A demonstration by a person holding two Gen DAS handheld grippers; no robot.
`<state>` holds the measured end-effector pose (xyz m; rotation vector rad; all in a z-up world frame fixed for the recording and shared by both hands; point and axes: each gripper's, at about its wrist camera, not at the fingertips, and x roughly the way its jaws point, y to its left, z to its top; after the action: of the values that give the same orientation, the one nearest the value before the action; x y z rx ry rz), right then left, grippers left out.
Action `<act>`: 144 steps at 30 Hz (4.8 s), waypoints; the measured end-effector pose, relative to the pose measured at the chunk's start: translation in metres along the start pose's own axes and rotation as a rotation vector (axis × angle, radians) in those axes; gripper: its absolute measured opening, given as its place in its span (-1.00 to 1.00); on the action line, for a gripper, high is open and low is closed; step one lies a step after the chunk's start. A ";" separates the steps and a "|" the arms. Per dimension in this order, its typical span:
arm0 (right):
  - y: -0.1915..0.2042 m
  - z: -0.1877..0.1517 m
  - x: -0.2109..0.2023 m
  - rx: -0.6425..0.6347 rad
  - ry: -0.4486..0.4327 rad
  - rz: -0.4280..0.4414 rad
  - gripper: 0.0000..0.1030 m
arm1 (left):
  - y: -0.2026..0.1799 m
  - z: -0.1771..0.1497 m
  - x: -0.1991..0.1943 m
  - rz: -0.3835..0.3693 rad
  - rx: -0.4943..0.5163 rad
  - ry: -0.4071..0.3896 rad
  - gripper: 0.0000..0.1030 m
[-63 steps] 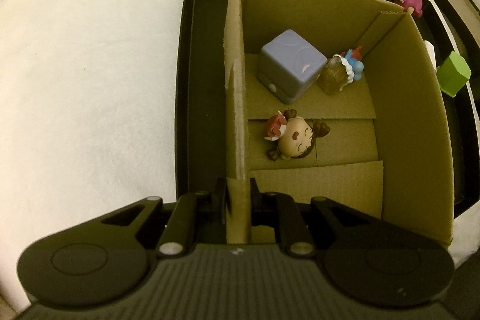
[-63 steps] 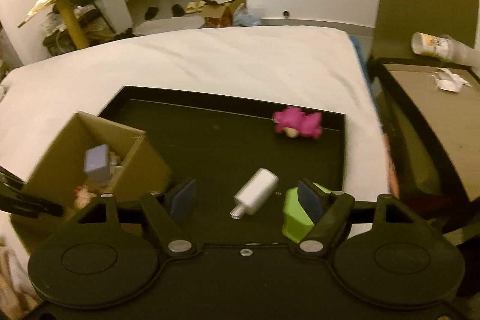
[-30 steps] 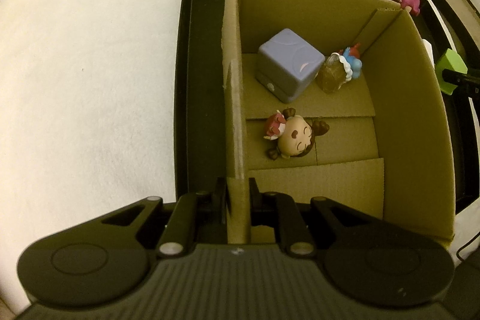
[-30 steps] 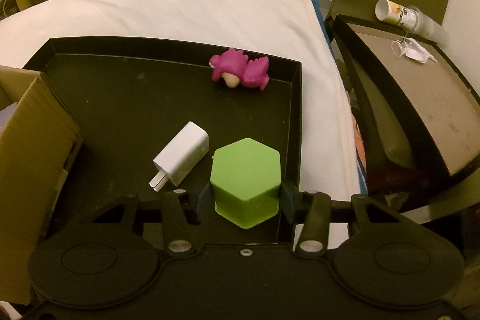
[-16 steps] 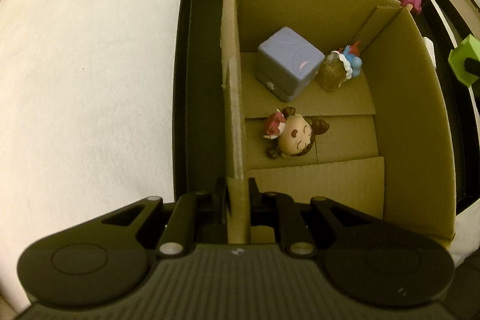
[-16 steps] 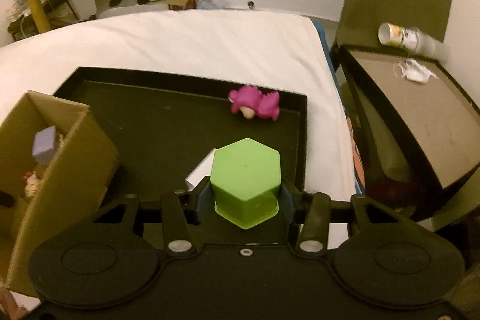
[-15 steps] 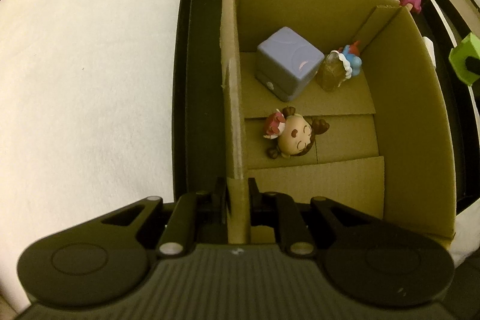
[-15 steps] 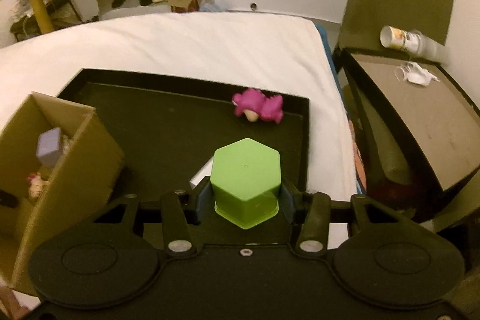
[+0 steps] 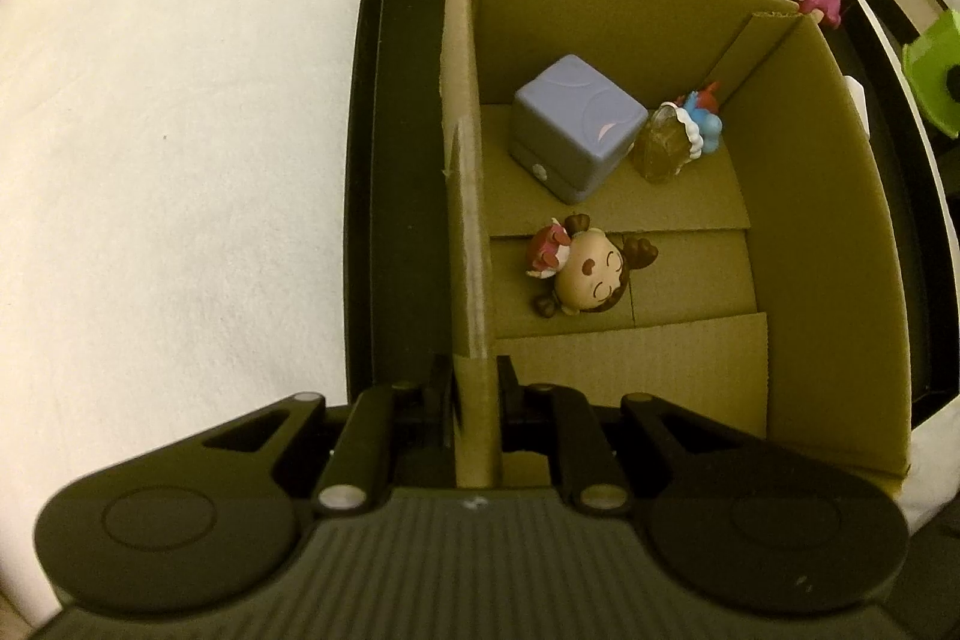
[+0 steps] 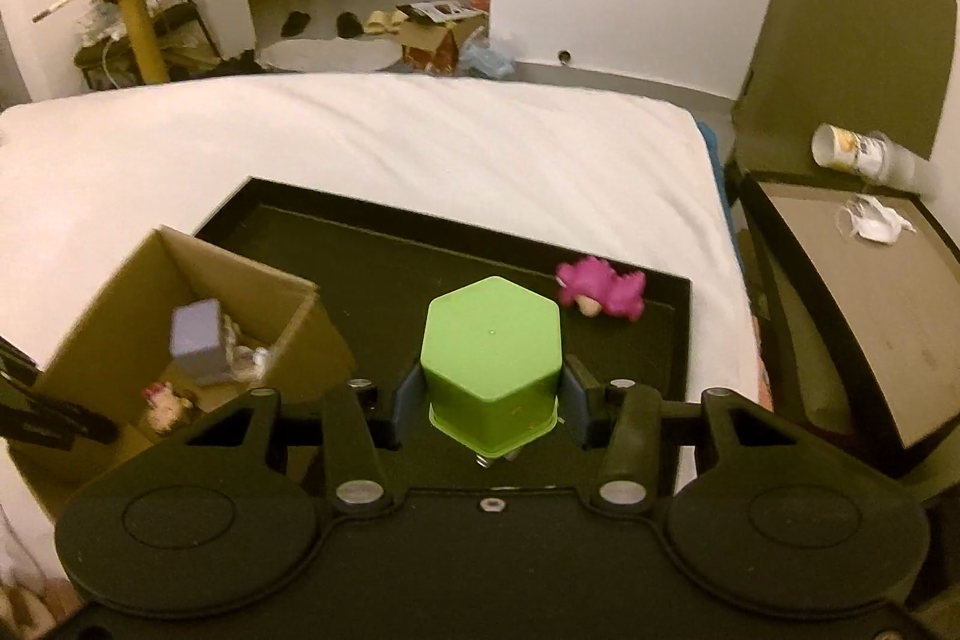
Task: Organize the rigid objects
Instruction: 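Lift the green cup with the right gripper and carry it over the box, then lower the green cup into the box beside the doll and open the right gripper, then withdraw the right gripper from the box toward the white charger, then close the right gripper around the white charger on the tray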
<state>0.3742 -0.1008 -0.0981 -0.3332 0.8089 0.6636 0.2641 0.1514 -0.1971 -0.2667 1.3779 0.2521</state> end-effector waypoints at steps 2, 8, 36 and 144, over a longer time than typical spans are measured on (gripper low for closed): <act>0.007 0.005 -0.004 -0.006 -0.013 0.012 -0.10 | 0.000 0.000 0.000 0.000 0.001 0.002 -0.77; 0.026 0.017 -0.011 -0.023 -0.035 0.058 -0.10 | 0.001 0.000 -0.001 -0.005 0.000 0.000 -0.77; 0.106 0.025 0.015 -0.091 0.071 0.268 -0.09 | 0.005 0.000 0.000 -0.021 -0.002 -0.003 -0.77; -0.027 -0.014 0.065 0.167 0.230 -0.075 -0.61 | 0.009 0.001 -0.004 -0.033 -0.005 -0.001 -0.75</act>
<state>0.4169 -0.1008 -0.1562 -0.2900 1.0595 0.4888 0.2616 0.1602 -0.1937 -0.2927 1.3709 0.2285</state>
